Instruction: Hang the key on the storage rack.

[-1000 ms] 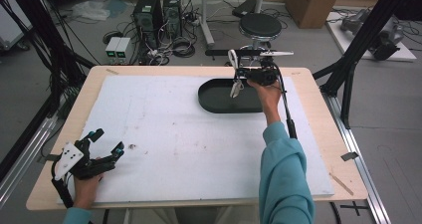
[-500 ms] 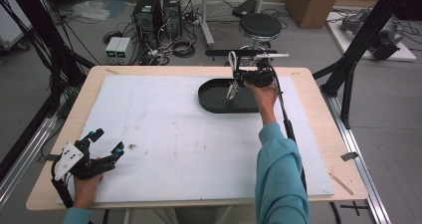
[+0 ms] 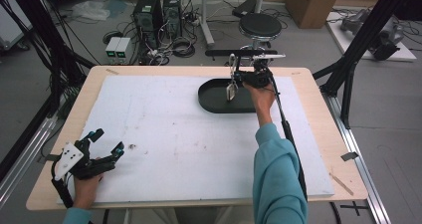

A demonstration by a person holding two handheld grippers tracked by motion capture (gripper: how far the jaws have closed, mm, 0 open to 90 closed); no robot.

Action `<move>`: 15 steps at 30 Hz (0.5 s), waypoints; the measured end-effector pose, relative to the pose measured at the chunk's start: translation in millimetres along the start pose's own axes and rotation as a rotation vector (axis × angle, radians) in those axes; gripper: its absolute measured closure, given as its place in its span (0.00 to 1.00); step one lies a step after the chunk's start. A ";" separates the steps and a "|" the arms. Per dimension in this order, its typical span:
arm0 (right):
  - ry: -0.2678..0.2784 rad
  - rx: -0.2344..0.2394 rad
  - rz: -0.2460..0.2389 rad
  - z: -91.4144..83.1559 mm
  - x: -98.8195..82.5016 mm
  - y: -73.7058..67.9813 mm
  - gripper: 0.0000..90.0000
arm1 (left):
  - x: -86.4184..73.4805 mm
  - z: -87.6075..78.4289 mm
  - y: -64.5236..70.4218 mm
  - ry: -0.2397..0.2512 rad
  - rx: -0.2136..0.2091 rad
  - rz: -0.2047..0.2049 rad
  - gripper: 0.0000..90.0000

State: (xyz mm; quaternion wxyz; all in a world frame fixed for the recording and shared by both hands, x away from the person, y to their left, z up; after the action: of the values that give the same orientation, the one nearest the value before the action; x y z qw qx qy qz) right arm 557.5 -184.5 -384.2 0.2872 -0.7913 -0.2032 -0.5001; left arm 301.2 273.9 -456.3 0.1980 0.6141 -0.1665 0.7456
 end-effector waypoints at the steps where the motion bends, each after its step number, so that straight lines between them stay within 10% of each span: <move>1: 0.000 -0.008 -0.004 -0.5 0.2 -0.1 0.86 | 0.1 0.1 0.1 0.002 0.000 -0.002 0.16; 7: -0.011 -0.018 -0.054 -4.8 2.6 -4.6 0.77 | 0.1 0.3 0.0 0.003 0.002 -0.005 0.16; 15: 0.022 0.019 -0.131 -19.8 14.5 -28.9 0.10 | 0.0 0.3 -0.1 0.003 0.003 -0.007 0.16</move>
State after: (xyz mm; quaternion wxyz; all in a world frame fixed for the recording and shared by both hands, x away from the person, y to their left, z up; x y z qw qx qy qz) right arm 532.6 -175.3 -357.1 0.2633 -0.7680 -0.2563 -0.5245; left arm 301.5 273.9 -456.2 0.2000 0.6138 -0.1629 0.7462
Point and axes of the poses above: each handheld gripper's, and its own axes: z roughly forward along the jaws, x roughly out of its top, y roughly to its right, the point moved 5 cm from there along z, roughly forward along the jaws, and after that the axes turned 8 degrees about y, right-handed, at the moved point
